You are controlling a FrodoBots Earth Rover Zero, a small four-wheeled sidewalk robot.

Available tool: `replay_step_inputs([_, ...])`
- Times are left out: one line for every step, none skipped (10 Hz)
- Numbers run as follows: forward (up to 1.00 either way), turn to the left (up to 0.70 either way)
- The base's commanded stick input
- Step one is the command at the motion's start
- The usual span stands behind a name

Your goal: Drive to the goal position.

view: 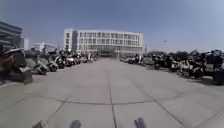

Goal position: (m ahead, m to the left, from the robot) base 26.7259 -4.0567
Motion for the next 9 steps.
replay_step_inputs([1.0,0.0])
replay_step_inputs([1.0,0.0])
replay_step_inputs([1.0,0.0])
replay_step_inputs([1.0,0.0])
replay_step_inputs([1.0,0.0])
replay_step_inputs([1.0,0.0])
replay_step_inputs([1.0,0.0])
replay_step_inputs([1.0,0.0])
replay_step_inputs([1.0,0.0])
